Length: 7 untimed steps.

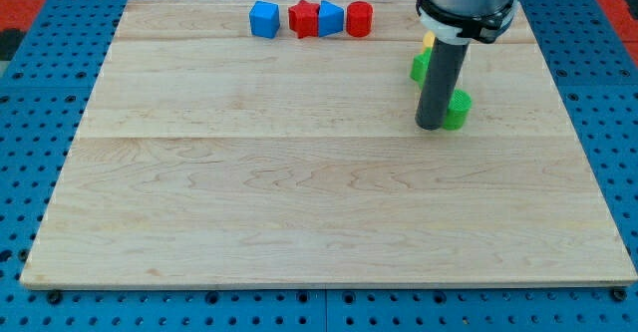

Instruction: Move your arm towards the bottom side of the red circle

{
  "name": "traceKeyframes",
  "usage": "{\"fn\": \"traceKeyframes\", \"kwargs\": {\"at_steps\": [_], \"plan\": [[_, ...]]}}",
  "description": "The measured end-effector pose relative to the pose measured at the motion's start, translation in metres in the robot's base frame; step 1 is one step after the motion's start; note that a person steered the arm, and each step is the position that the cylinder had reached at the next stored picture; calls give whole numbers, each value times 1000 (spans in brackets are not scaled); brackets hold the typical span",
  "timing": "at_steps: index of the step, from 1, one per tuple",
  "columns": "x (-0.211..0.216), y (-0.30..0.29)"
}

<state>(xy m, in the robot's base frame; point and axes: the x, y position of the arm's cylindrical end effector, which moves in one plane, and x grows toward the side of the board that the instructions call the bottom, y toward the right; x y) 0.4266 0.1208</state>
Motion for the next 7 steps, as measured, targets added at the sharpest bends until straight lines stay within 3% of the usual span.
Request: {"fn": "traceKeyframes", "kwargs": {"at_steps": [2,5,6,7], "plan": [[22,-44],[22,-86],[-16,-121],[-67,-118]]}}
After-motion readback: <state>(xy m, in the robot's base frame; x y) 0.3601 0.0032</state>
